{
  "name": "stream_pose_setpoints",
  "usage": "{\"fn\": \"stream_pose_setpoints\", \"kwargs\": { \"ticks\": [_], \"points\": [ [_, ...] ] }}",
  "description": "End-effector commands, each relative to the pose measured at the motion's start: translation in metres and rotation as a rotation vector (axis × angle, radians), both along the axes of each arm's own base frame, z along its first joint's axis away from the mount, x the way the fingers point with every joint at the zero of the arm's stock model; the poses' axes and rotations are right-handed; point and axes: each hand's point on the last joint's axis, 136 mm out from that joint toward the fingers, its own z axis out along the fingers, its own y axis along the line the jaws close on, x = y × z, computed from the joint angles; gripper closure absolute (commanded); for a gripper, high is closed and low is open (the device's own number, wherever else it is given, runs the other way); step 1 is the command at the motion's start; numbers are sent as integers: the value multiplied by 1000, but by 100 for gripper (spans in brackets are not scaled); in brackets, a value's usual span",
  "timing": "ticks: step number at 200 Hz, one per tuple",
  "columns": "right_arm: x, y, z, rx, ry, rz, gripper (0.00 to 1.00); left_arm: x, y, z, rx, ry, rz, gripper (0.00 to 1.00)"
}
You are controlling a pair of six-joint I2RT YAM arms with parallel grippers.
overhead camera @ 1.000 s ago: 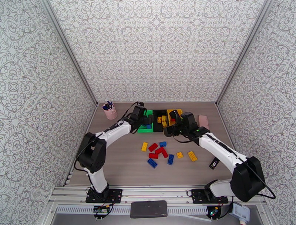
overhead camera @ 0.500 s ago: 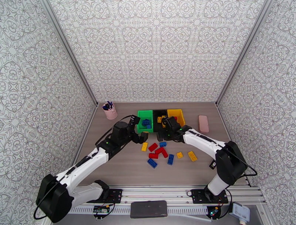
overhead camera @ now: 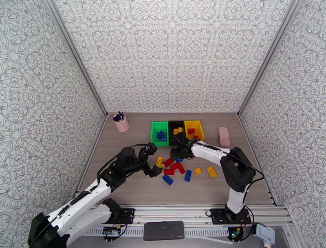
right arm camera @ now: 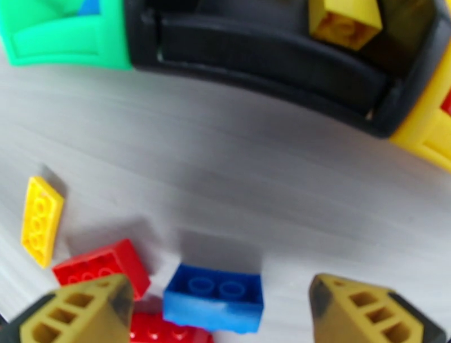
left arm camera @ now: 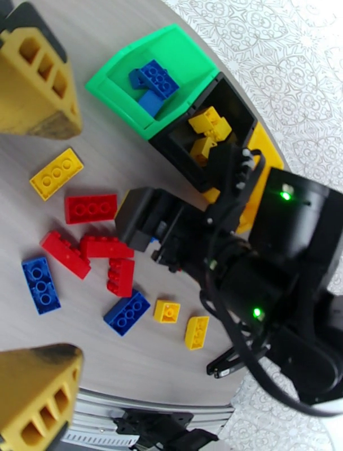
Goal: Sort the legos into containers by color
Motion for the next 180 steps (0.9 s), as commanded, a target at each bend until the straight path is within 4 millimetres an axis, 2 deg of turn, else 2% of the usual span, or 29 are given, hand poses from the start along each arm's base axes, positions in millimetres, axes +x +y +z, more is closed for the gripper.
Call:
{"fn": "stream_pose_setpoints", "kwargs": {
  "ticks": [1,48,94,138,180],
  "points": [
    [2,5,-4,0,20,-10,18,-5,-7,2,-8,-23,-58,0],
    [-2,6,-16,-5,48,-4,31,-5,-9,-3,-5,-12,-65,0],
    [-2,7,-14,4,48,-3,46,-5,-10,-5,-6,-5,-66,0],
    [-1,8,-2,23,33,-5,56,-5,-8,-5,-7,-2,-57,0],
    [8,15,30,74,-37,2,57,-10,-2,-4,-24,12,-28,0]
  ]
}}
